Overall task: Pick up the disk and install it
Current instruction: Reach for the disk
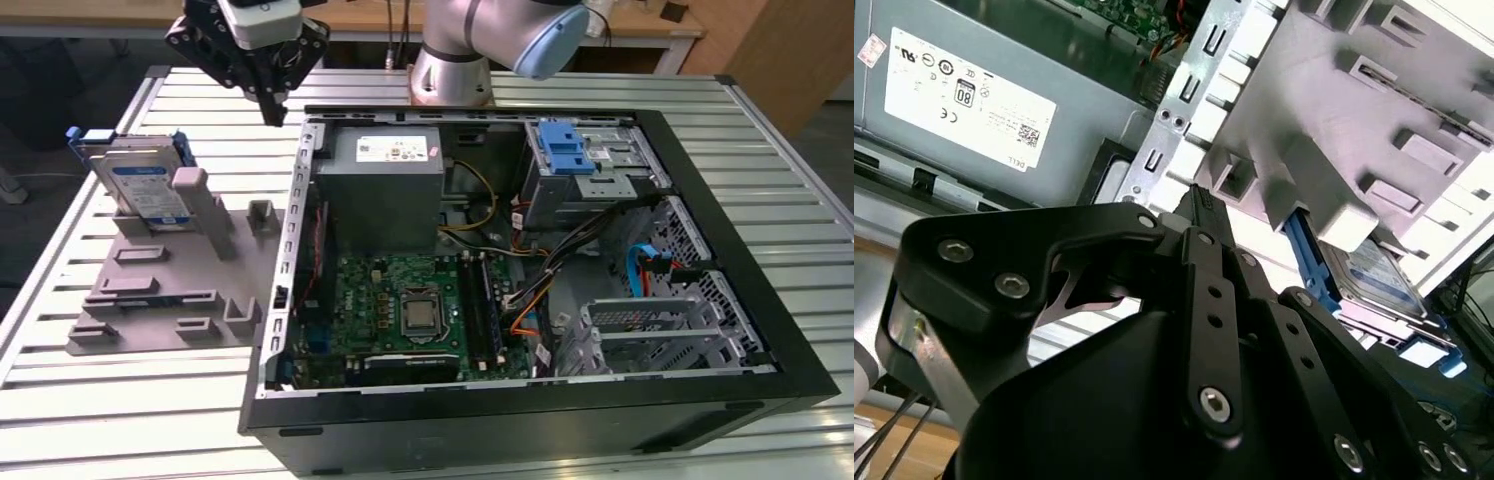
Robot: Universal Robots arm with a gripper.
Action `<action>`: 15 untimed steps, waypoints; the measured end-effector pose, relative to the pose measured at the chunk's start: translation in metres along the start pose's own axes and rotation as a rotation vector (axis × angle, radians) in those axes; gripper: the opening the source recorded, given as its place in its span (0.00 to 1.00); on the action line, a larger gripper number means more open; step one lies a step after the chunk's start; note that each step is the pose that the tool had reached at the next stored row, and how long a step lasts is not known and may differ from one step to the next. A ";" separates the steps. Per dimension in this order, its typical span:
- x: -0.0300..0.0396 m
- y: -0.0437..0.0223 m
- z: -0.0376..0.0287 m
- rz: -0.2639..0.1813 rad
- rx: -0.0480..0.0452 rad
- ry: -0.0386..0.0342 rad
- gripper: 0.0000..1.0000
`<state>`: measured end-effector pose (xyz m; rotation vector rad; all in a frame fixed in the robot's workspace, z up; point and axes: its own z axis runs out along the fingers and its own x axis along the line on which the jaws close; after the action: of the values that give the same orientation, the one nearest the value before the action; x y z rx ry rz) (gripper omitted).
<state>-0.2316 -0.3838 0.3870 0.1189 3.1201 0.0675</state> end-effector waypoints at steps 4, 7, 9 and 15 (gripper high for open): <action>0.0021 -0.0001 0.0001 0.000 0.0001 0.0006 0.11; 0.0035 -0.0003 0.0003 0.000 0.0000 0.0012 0.11; 0.0048 -0.0004 0.0003 0.000 0.0002 0.0018 0.11; 0.0067 -0.0005 0.0005 0.000 0.0003 0.0028 0.11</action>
<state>-0.2383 -0.3837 0.3863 0.1189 3.1229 0.0672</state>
